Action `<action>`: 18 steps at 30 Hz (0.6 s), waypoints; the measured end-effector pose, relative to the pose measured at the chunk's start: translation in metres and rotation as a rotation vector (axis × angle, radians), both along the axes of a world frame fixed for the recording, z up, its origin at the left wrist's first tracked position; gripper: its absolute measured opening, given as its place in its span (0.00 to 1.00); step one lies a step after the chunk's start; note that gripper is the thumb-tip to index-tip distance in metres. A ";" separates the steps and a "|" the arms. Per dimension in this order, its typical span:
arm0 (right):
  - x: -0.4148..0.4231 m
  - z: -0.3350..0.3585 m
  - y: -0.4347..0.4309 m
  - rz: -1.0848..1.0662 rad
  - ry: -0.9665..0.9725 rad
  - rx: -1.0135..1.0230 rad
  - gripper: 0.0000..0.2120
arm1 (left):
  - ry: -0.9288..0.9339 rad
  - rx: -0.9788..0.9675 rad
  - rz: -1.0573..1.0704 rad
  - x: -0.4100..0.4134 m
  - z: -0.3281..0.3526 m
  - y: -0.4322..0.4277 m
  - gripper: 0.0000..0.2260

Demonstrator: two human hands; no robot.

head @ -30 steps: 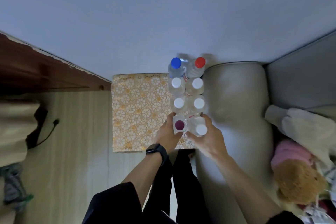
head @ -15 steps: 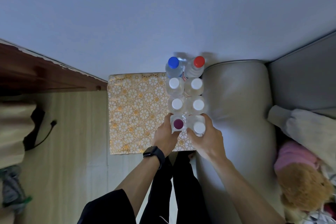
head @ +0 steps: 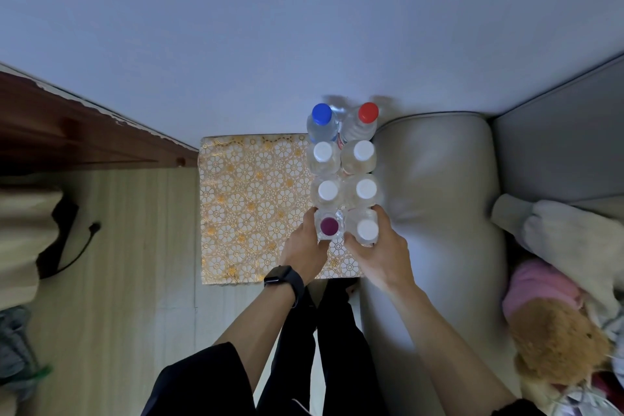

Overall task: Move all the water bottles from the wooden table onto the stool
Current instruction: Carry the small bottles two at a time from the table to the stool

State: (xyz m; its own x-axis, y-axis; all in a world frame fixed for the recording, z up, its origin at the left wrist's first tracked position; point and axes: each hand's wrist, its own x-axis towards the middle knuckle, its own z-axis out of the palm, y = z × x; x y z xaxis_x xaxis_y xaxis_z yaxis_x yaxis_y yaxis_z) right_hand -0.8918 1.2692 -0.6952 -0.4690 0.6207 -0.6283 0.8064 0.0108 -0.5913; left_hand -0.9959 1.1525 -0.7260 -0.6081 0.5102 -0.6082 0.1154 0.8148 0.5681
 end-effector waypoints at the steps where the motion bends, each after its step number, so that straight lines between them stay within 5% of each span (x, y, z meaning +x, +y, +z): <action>1: 0.000 0.000 0.000 0.002 0.003 -0.001 0.34 | -0.004 0.005 0.006 0.000 0.000 0.000 0.24; 8: 0.002 0.016 0.002 -0.033 0.002 -0.090 0.45 | -0.041 0.000 0.004 -0.003 0.011 -0.007 0.30; 18: 0.022 0.114 -0.002 0.131 0.019 -0.034 0.32 | -0.007 -0.060 -0.108 -0.018 0.114 -0.047 0.24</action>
